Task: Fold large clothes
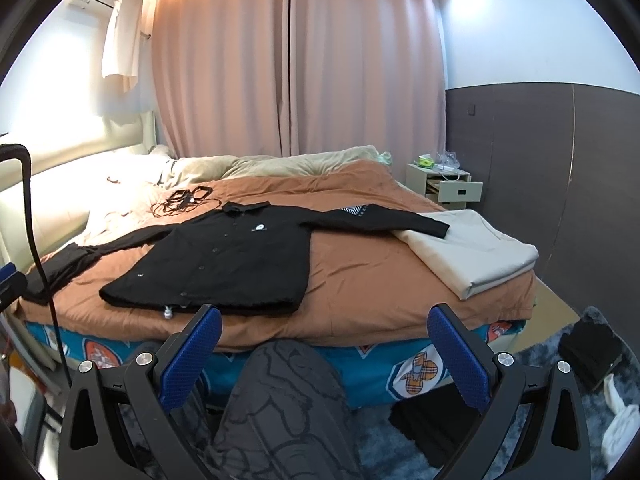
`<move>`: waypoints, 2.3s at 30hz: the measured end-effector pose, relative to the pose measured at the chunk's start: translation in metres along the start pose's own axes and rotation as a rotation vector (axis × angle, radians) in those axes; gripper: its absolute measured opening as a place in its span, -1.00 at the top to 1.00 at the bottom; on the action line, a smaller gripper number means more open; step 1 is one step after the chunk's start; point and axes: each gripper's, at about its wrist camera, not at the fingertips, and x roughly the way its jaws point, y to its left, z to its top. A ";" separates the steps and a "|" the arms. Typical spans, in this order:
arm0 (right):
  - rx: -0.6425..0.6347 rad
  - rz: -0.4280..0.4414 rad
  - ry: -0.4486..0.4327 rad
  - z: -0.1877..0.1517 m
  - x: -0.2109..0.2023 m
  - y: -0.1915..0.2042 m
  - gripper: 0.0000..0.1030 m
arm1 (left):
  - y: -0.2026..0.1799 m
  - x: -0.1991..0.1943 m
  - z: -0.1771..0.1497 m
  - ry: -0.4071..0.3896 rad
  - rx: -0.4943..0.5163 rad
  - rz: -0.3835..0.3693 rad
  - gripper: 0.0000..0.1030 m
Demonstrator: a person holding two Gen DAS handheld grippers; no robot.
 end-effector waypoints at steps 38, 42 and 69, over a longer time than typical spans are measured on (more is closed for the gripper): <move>0.000 0.023 0.008 -0.006 0.001 0.013 -1.00 | 0.019 -0.007 -0.008 0.002 -0.046 0.011 -0.99; 0.003 0.021 0.013 -0.007 0.003 0.015 -1.00 | 0.022 -0.009 -0.010 -0.001 -0.049 0.019 -0.99; -0.033 0.143 0.078 0.014 0.117 0.087 -1.00 | 0.088 0.062 -0.013 0.007 -0.172 0.101 -0.99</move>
